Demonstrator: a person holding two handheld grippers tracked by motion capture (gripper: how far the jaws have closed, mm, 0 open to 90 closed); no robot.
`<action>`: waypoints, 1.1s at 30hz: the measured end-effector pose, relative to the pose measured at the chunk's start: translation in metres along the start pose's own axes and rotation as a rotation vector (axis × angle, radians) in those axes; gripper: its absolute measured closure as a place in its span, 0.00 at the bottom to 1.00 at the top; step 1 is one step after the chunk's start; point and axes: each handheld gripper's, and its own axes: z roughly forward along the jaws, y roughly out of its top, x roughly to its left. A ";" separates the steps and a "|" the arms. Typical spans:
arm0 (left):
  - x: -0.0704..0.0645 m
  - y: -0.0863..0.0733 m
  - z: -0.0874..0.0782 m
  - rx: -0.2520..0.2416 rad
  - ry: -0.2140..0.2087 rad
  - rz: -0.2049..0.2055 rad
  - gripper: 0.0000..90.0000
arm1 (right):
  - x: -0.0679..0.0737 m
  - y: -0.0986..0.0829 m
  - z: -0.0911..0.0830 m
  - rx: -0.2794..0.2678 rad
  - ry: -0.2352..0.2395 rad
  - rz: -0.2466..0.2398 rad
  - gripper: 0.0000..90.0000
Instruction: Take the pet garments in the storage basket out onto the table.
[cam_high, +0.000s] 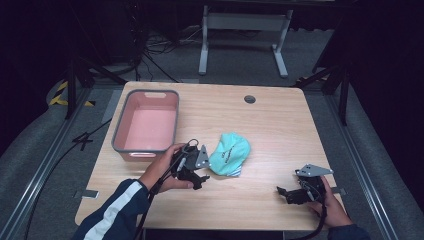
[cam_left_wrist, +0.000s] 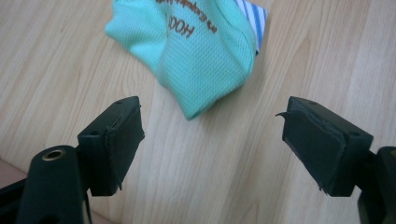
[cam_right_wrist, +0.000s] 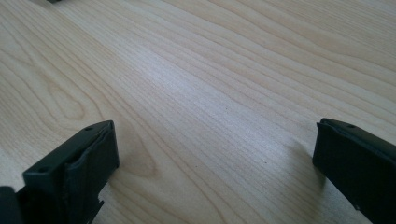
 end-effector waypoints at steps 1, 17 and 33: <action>0.000 -0.003 -0.001 0.005 -0.003 0.003 0.23 | 0.000 0.000 0.000 0.000 0.000 0.000 0.00; -0.006 -0.054 -0.012 0.054 -0.004 -0.022 0.23 | 0.000 0.000 0.000 0.000 0.000 0.000 0.00; 0.006 -0.117 -0.025 0.056 0.014 -0.149 0.22 | 0.000 0.000 0.000 0.000 0.000 0.000 0.00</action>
